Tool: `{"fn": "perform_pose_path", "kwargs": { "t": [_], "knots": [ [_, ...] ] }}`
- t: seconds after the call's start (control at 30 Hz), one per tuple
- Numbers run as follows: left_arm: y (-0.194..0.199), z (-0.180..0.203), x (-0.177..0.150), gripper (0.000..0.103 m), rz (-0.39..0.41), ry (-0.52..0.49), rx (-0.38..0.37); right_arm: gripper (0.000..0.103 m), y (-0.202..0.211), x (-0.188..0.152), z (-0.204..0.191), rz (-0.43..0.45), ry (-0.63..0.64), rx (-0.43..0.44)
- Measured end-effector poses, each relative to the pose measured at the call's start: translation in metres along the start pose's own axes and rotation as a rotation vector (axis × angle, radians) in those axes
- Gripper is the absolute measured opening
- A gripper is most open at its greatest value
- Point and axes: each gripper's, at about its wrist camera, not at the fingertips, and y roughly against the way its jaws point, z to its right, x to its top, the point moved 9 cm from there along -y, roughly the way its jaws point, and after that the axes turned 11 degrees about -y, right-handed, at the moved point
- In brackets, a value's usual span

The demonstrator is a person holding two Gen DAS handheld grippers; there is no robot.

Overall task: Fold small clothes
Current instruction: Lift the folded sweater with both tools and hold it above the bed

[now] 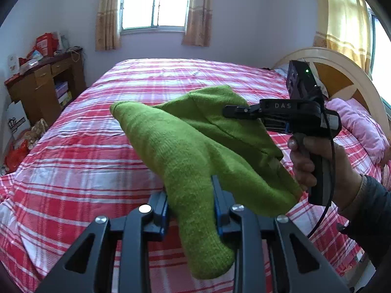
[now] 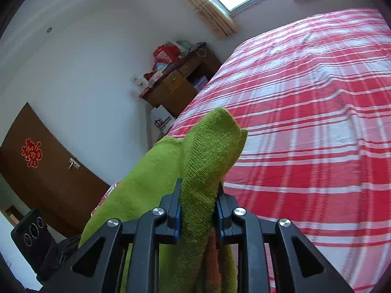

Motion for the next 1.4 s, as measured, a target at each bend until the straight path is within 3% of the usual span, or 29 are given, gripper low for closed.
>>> {"fn": "perform_pose_path", "kwargs": {
  "t": [0.63,1.4],
  "knots": [
    [0.025,-0.063,-0.029,0.029,-0.002,0.082,0.119,0.022,-0.084,-0.024,-0.072,-0.113,0.079,0.062],
    [0.032,-0.103,-0.071,0.029,-0.042,0.142,0.17,0.022,-0.148,-0.055,-0.098,-0.212,0.128,0.043]
  ]
}}
